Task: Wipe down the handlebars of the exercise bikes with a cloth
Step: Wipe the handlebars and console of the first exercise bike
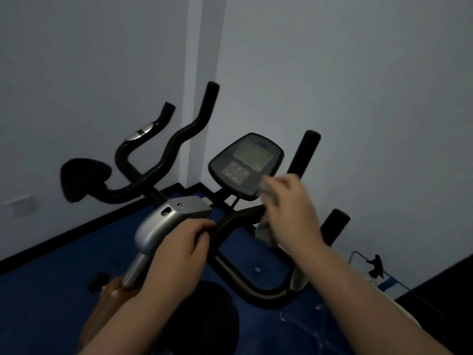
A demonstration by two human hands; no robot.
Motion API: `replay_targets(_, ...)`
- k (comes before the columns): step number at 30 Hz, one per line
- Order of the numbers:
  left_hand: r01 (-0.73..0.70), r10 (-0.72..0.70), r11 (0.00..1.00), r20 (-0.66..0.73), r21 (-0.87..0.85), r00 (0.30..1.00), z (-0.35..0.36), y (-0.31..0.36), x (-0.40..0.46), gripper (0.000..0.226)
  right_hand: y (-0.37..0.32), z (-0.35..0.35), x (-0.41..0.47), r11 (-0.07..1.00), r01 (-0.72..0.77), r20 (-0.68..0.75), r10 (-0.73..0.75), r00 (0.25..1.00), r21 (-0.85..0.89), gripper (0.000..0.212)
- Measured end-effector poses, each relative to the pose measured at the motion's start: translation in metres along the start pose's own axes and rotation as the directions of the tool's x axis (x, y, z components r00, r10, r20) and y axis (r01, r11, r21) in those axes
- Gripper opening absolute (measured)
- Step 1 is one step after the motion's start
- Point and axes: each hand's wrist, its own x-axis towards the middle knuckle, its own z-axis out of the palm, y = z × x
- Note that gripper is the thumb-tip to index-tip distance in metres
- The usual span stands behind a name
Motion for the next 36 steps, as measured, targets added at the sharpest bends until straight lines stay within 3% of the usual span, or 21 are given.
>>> replay_targets(2, 0.029, -0.029, 0.999, -0.055, 0.014, 0.998, -0.001, -0.007, -0.022, 0.03, 0.006, -0.003, -0.005, 0.996, -0.079, -0.089, 0.082, 0.993, 0.036, 0.03)
replay_targets(4, 0.041, -0.04, 0.999, -0.125, 0.007, 0.991, 0.005, -0.011, -0.042, 0.032, -0.012, 0.018, -0.029, 0.997, -0.055, -0.096, 0.061, 0.994, 0.062, 0.025)
replay_targets(6, 0.071, -0.081, 0.996, -0.217, -0.054, 0.973, 0.013, -0.014, -0.053, 0.032, -0.038, 0.039, -0.057, 0.986, 0.06, 0.046, -0.068, 0.997, 0.159, 0.026)
replay_targets(9, 0.105, -0.142, 0.986, -0.31, -0.133, 0.94, 0.02, -0.02, -0.061, 0.029, -0.041, 0.032, -0.049, 0.933, 0.242, 0.277, -0.315, 0.908, 0.267, 0.027)
replay_targets(11, 0.14, -0.187, 0.977, -0.327, -0.164, 0.926, 0.021, -0.022, -0.062, 0.023, -0.026, 0.017, -0.021, 0.945, 0.27, 0.216, -0.307, 0.927, 0.186, 0.028)
replay_targets(13, 0.166, -0.226, 0.966, -0.341, -0.197, 0.912, 0.023, -0.023, -0.064, 0.018, -0.015, 0.009, -0.004, 0.978, 0.182, 0.112, -0.194, 0.975, 0.106, 0.027)
replay_targets(16, 0.16, -0.231, 0.964, -0.37, -0.214, 0.9, 0.026, -0.023, -0.065, 0.019, -0.025, 0.031, -0.029, 0.986, 0.155, 0.078, -0.159, 0.984, 0.054, 0.022)
replay_targets(19, 0.133, -0.2, 0.972, -0.387, -0.192, 0.9, 0.025, -0.026, -0.065, 0.021, -0.049, 0.05, -0.058, 0.926, 0.307, 0.289, -0.363, 0.886, 0.221, 0.023)
replay_targets(21, 0.127, -0.196, 0.972, -0.387, -0.197, 0.901, 0.025, -0.027, -0.065, 0.023, -0.052, 0.042, -0.043, 0.89, 0.298, 0.42, -0.43, 0.799, 0.345, 0.022)
replay_targets(22, 0.126, -0.203, 0.969, -0.392, -0.214, 0.897, 0.025, -0.027, -0.065, 0.024, -0.049, 0.036, -0.03, 0.89, 0.281, 0.44, -0.427, 0.79, 0.359, 0.021)
replay_targets(26, 0.118, -0.218, 0.959, -0.404, -0.259, 0.888, 0.026, -0.026, -0.066, 0.025, -0.023, 0.021, -0.001, 0.982, 0.187, 0.17, -0.18, 0.969, -0.022, 0.022)
replay_targets(28, 0.127, -0.225, 0.958, -0.4, -0.257, 0.888, 0.026, -0.027, -0.065, 0.025, -0.028, 0.032, -0.018, 0.983, 0.152, 0.091, -0.143, 0.986, -0.106, 0.022)
replay_targets(30, 0.121, -0.214, 0.962, -0.407, -0.243, 0.888, 0.025, -0.027, -0.065, 0.025, -0.045, 0.048, -0.042, 0.969, 0.249, 0.16, -0.246, 0.956, 0.001, 0.019)
replay_targets(32, 0.103, -0.191, 0.968, -0.407, -0.227, 0.893, 0.024, -0.027, -0.064, 0.025, -0.059, 0.056, -0.052, 0.919, 0.361, 0.332, -0.393, 0.858, 0.156, 0.02)
replay_targets(34, 0.104, -0.193, 0.967, -0.394, -0.234, 0.899, 0.024, -0.026, -0.065, 0.022, -0.067, 0.054, -0.04, 0.893, 0.381, 0.43, -0.449, 0.783, 0.239, 0.027)
replay_targets(36, 0.115, -0.204, 0.965, -0.397, -0.238, 0.895, 0.024, -0.026, -0.065, 0.024, -0.066, 0.044, -0.019, 0.919, 0.311, 0.384, -0.385, 0.84, 0.241, 0.036)
